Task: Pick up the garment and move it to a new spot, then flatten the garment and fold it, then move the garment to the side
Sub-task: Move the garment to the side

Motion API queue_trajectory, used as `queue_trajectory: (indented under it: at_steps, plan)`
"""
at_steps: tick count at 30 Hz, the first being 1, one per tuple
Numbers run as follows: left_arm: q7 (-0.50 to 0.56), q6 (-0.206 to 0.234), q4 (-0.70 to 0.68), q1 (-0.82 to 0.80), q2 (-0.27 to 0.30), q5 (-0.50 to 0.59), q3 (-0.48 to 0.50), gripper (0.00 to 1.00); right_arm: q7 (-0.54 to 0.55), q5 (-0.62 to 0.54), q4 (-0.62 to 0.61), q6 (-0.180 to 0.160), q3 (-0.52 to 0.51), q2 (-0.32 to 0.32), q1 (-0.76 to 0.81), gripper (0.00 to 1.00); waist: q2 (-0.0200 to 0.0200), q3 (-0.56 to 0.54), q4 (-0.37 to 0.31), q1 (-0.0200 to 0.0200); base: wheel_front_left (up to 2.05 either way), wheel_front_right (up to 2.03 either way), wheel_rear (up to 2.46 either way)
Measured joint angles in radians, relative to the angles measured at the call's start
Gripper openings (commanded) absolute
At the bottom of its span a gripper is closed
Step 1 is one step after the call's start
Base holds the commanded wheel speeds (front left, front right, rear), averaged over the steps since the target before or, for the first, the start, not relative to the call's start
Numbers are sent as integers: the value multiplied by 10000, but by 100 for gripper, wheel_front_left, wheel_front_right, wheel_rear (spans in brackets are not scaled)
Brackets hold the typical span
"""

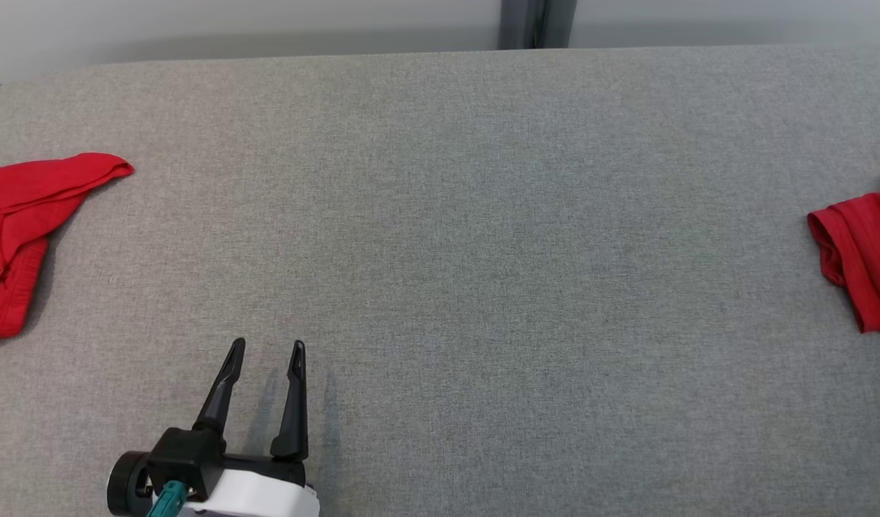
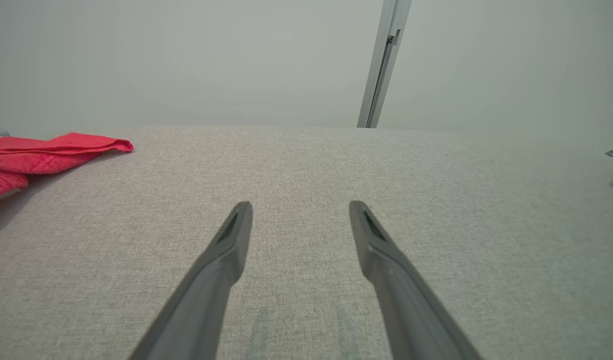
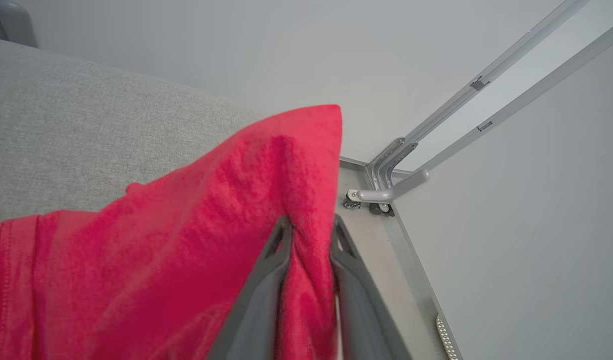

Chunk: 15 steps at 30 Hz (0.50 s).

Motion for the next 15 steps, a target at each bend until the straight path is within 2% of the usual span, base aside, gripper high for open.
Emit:
queue_trajectory:
  at_steps: [1, 5, 9, 12, 15]
  plan:
    - [-2, 2, 4, 19, -4, -12, 0, 100, -2, -267, 107, 0, -221, 0, -42, 100, 0, -6, -4, 0, 0, 0, 0]
    - [-2, 46, 15, 146, -2, -81, 0, 100, 265, -1417, 263, -2, -853, 98, -148, 100, 0, -51, -50, 0, 0, 0, 0]
    - [0, 75, -12, 173, -6, -111, 8, 100, 115, -2437, -376, -2, -1388, 477, -223, 100, 0, -128, -118, 0, 0, 0, 0]
    - [0, 75, -65, 177, -4, -111, 125, 100, -474, -2748, -989, 0, -1680, 1183, -128, 100, 0, -271, -182, 0, 0, 0, 0]
    - [0, 77, -115, 209, -6, -109, 234, 100, -1618, -2757, -1778, 0, -2082, 1691, 274, 100, 0, -501, -197, 0, 0, 0, 0]
